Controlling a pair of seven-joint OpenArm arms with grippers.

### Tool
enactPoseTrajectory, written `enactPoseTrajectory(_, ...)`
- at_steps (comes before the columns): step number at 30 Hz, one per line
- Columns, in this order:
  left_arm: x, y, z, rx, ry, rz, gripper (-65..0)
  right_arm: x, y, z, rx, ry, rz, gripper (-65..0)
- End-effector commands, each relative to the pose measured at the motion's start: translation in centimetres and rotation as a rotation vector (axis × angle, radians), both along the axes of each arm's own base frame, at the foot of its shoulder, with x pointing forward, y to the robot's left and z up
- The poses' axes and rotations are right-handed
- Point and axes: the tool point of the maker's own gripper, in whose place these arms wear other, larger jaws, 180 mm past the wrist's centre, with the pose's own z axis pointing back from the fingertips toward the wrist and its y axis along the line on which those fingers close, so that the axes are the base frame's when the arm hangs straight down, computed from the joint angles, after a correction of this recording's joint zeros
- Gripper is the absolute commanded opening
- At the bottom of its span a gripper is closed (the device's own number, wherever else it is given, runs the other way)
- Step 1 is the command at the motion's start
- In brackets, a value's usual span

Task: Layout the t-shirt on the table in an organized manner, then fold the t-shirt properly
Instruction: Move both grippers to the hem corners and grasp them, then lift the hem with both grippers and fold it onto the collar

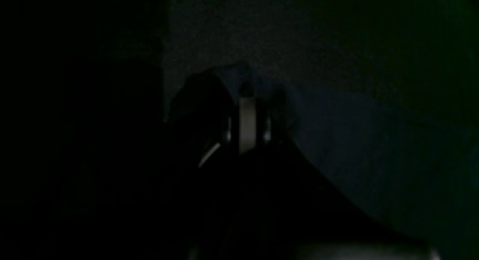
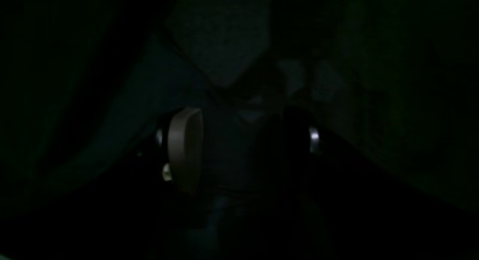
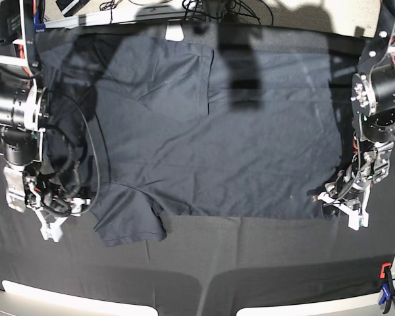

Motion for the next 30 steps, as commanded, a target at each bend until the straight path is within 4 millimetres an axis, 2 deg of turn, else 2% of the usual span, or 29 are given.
enactPoseTrajectory(1, 0.7, 0.6, 0.9, 0.017, -0.007, 0.000, -65.0, 2.0, 0.2, 2.4, 0.012, -0.068, 0.018, -31.8)
enactPoseTrajectory(5, 0.7, 0.4, 0.9, 0.014, -0.006, -0.002, -65.0, 2.2, 2.7, 1.8, 0.038, -0.049, 0.052, -35.6)
enactPoseTrajectory(9, 0.7, 0.4, 0.8, 0.015, -0.002, -0.003, -65.0, 1.9, 4.1, 0.8, -0.010, -0.001, 0.093, -47.9)
enactPoseTrajectory(13, 0.7, 0.4, 0.8, 0.014, -0.002, -0.003, -65.0, 2.4, 3.8, 0.8, -0.053, -0.025, 0.084, -64.2)
enactPoseTrajectory(17, 0.9, 0.0, 1.2, -0.021, -0.021, -0.004, -65.0, 2.7, 3.0, 1.2, -0.082, -0.051, 0.077, -65.0)
enactPoseTrajectory(22, 2.2, -3.2, 5.4, -0.178, -0.168, -0.143, -65.0, 3.7, 3.2, 2.5, -0.082, -0.105, 0.103, -65.0)
enactPoseTrajectory(24, 2.6, -3.1, 6.6, -0.179, -0.188, -0.155, -65.0, 4.1, 4.2, 3.4, -0.069, -0.138, 0.171, -65.0)
enactPoseTrajectory(30, 1.6, -2.2, 9.0, -0.140, -0.252, -0.182, -65.0, 3.6, 3.9, 5.4, -0.129, -0.229, 0.220, -65.0)
